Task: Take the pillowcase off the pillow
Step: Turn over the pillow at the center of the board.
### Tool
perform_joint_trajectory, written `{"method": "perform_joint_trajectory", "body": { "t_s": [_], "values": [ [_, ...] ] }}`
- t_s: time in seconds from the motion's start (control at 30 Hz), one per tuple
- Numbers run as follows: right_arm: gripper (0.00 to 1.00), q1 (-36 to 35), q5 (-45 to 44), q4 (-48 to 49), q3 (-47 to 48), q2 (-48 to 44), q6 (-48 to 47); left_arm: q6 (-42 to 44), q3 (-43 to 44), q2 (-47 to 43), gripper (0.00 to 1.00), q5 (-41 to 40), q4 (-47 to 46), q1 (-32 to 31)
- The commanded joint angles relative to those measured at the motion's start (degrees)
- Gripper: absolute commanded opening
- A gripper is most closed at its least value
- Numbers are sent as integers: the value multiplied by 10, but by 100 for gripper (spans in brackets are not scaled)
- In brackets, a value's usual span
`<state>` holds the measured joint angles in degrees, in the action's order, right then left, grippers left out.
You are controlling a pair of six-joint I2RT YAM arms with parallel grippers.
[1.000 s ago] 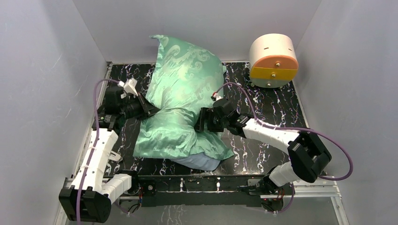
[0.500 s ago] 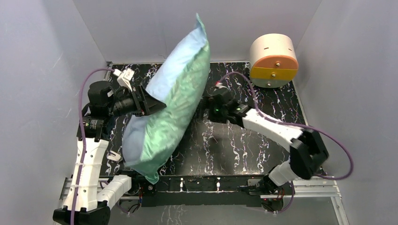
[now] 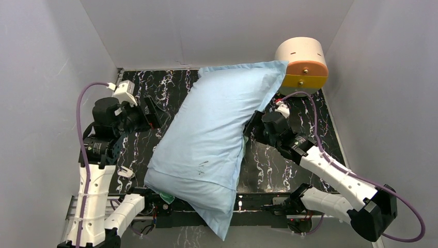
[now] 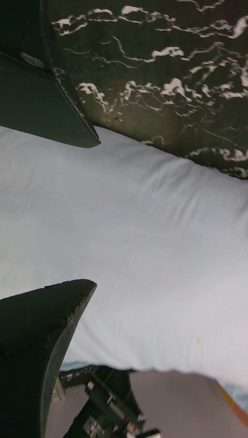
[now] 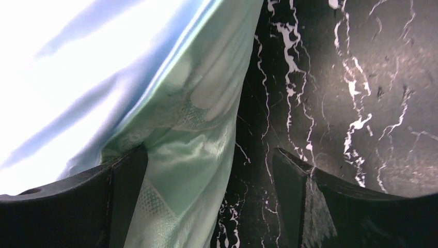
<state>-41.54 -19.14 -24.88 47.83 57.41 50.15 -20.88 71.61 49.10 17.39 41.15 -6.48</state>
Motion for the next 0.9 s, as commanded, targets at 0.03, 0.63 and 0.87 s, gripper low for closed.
{"method": "perform_joint_trajectory", "body": {
  "t_s": [0.03, 0.63, 0.87],
  "values": [
    [99, -5, 42, 38, -72, -23, 107, -10, -128, 43, 98, -11, -17, 1],
    [96, 119, 383, 74, 206, 258, -66, -170, -297, -25, 55, 316, -206, -112],
    [94, 116, 181, -181, 480, 422, -229, -144, -247, -55, 76, 249, -139, -137]
  ]
}}
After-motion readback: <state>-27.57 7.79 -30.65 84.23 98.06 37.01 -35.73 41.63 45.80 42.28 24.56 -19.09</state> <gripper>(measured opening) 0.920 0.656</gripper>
